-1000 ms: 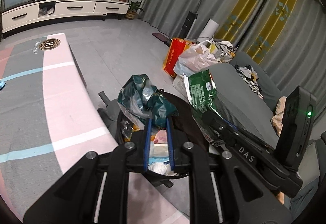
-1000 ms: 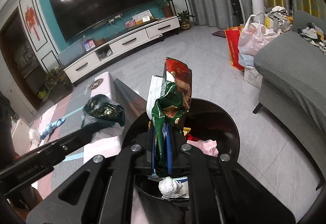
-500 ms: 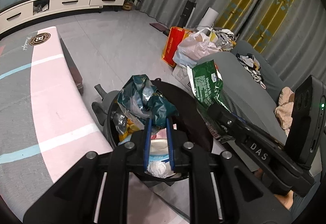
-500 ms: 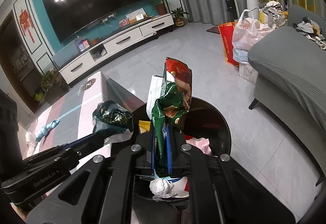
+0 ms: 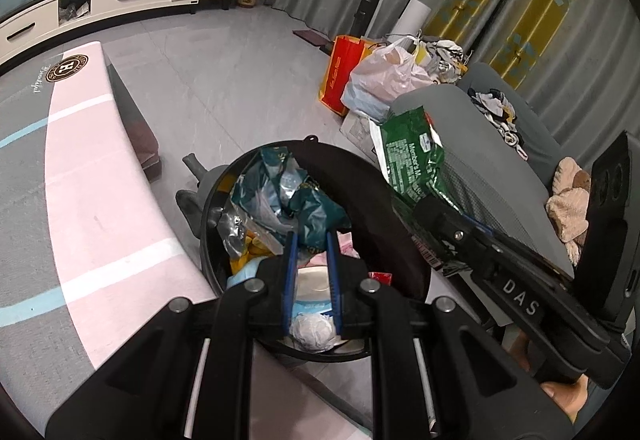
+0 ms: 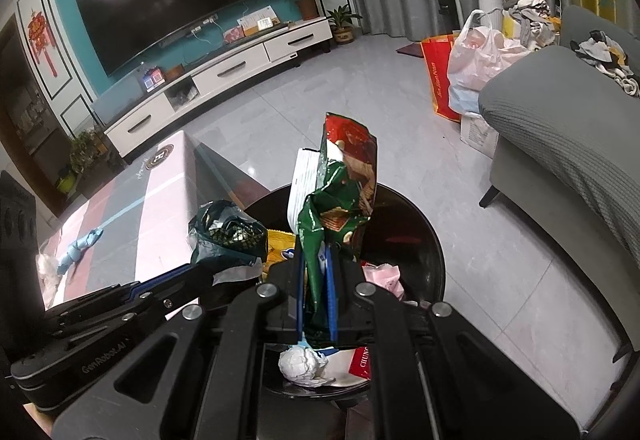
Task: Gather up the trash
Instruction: 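Lower both items into the bin and open both tools to drop them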
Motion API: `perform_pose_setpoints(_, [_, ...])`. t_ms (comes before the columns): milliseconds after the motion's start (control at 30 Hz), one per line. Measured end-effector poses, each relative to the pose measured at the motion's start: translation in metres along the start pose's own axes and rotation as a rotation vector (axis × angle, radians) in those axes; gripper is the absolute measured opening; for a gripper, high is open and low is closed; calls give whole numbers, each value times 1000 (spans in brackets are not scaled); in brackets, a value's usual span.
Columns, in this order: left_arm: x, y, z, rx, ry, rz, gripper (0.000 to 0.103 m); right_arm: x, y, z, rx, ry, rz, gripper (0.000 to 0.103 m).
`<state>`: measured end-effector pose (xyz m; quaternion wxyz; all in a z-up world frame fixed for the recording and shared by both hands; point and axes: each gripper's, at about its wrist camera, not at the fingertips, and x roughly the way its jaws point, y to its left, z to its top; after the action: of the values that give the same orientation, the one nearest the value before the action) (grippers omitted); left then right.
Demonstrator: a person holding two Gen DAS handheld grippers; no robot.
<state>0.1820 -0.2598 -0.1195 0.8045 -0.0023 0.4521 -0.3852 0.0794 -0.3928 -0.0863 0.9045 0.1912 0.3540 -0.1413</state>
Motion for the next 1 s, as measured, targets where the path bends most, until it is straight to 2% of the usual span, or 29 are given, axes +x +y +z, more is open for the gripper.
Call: perform_pose_setpoints(1000, [22,-11,-3,43,46,34,16,13,-10,-1,-3,37,-25,10])
